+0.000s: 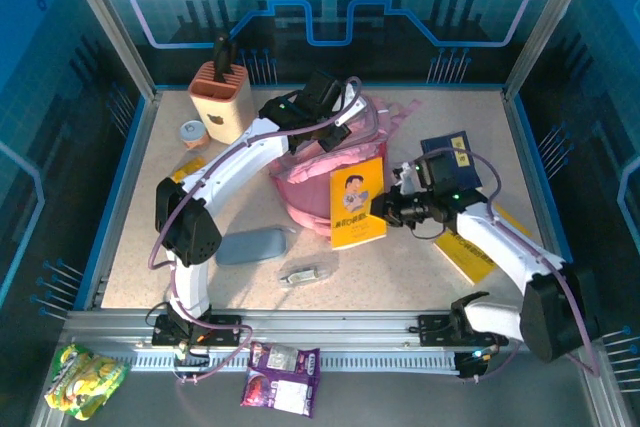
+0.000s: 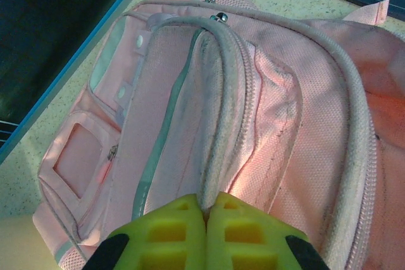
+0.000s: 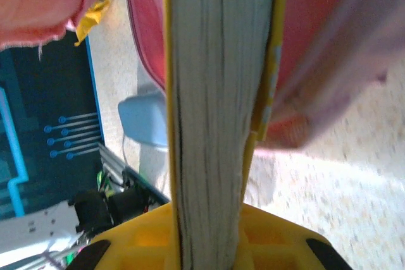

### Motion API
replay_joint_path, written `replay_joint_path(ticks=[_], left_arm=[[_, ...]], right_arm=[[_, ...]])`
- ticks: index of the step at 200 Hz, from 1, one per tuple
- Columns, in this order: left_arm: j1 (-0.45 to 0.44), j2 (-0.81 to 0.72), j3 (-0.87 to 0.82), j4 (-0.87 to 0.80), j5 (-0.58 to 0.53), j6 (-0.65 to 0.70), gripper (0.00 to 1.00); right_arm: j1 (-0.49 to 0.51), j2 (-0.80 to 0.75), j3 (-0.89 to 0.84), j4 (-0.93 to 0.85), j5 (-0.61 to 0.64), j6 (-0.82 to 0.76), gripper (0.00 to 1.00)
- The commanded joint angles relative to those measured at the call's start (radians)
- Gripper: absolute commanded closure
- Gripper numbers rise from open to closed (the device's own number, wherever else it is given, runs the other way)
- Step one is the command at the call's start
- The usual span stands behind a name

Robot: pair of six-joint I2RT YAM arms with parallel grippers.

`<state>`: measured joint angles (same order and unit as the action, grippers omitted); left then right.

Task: Pack the student bag
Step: Place the book in the student bag.

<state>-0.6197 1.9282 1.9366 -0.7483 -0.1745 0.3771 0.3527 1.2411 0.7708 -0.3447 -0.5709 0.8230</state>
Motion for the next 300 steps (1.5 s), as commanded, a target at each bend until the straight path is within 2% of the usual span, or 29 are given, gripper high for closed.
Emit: replay_joint_path(ticks=[1, 21, 53, 74, 119, 144, 177, 191, 212, 250, 300], left_arm=[[0.002, -0.086, 0.054, 0.067, 0.026, 0.020, 1.00], [0.002, -0.083, 0.055, 0.060, 0.047, 0.017, 1.00], [0.001, -0.087, 0.054, 0.046, 0.084, 0.016, 1.00], [0.002, -0.090, 0.041, 0.049, 0.086, 0.013, 1.00], [0.002, -0.110, -0.005, 0.082, 0.097, 0.020, 1.00], [0.003, -0.113, -0.019, 0.091, 0.092, 0.022, 1.00], [0.009, -0.115, -0.039, 0.103, 0.087, 0.022, 1.00], [0.010, -0.116, -0.046, 0.105, 0.091, 0.020, 1.00], [0.011, -0.118, -0.056, 0.112, 0.087, 0.019, 1.00], [0.015, -0.129, -0.095, 0.150, 0.092, 0.002, 1.00], [0.014, -0.111, -0.079, 0.142, 0.097, -0.001, 1.00]], right_arm=[[0.041, 0.073, 0.061, 0.262, 0.104, 0.036, 1.00], [0.078, 0.139, 0.061, 0.414, 0.202, 0.036, 1.00], [0.097, 0.271, 0.103, 0.508, 0.304, 0.083, 1.00], [0.127, 0.337, 0.143, 0.566, 0.397, 0.059, 1.00], [0.147, 0.492, 0.247, 0.609, 0.400, 0.056, 0.98], [0.149, 0.527, 0.273, 0.564, 0.458, 0.053, 0.81], [0.147, 0.506, 0.254, 0.511, 0.530, 0.007, 0.46], [0.142, 0.466, 0.220, 0.508, 0.542, -0.016, 0.37], [0.143, 0.397, 0.201, 0.392, 0.550, -0.038, 0.31], [0.199, 0.315, 0.114, 0.316, 0.540, 0.009, 0.30], [0.300, 0.369, 0.082, 0.311, 0.563, 0.072, 0.52]])
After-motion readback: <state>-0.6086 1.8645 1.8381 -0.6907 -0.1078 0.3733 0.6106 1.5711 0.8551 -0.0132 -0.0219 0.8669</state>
